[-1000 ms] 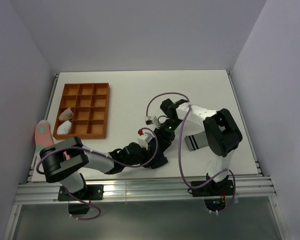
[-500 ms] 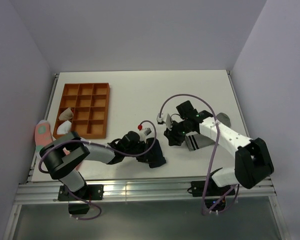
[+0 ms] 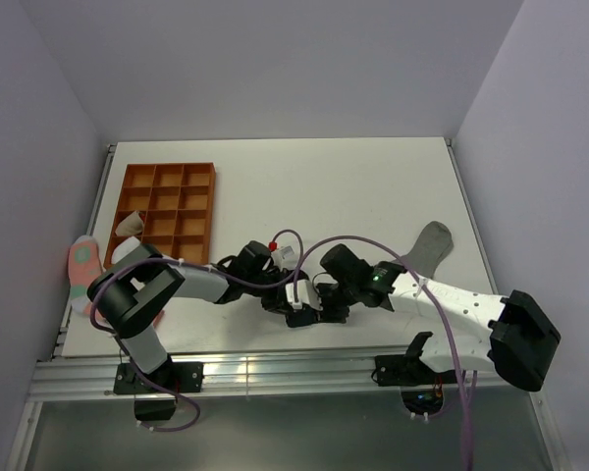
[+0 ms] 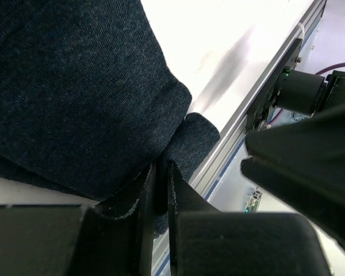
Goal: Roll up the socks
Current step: Roll the sock at the center of the board.
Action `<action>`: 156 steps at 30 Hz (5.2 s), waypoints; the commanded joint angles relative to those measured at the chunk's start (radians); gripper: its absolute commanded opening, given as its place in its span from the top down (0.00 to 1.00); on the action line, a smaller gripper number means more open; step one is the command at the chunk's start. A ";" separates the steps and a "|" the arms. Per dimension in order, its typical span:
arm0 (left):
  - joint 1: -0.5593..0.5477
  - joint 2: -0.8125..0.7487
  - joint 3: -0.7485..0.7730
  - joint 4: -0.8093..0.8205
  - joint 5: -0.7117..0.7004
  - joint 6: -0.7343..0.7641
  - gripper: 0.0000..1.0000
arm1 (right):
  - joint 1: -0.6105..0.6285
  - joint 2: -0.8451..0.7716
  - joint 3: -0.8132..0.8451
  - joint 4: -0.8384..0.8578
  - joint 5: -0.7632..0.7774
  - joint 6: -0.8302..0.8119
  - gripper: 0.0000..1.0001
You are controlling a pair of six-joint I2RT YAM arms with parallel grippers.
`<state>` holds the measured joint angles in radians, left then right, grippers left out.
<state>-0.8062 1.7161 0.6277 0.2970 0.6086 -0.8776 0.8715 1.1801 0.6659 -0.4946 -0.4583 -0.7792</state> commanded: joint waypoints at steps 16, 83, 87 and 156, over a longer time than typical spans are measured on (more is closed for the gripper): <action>0.015 0.051 -0.037 -0.174 -0.030 0.083 1.00 | 0.185 0.115 -0.046 0.217 0.210 0.000 0.50; -0.183 -0.653 -0.485 0.366 -0.587 0.156 0.51 | -0.092 0.814 0.512 -0.460 -0.197 0.018 0.78; -0.211 -0.641 -0.513 0.456 -0.592 0.207 0.53 | -0.098 0.843 0.543 -0.487 -0.212 0.012 0.78; -0.291 -0.102 -0.355 0.387 -0.558 0.065 1.00 | -0.256 0.550 0.472 -0.313 -0.129 0.221 0.50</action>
<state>-1.0863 1.5665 0.2840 0.8726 0.0582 -0.8017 0.6388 1.8168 1.1652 -0.9051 -0.6529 -0.5770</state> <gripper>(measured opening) 0.037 0.501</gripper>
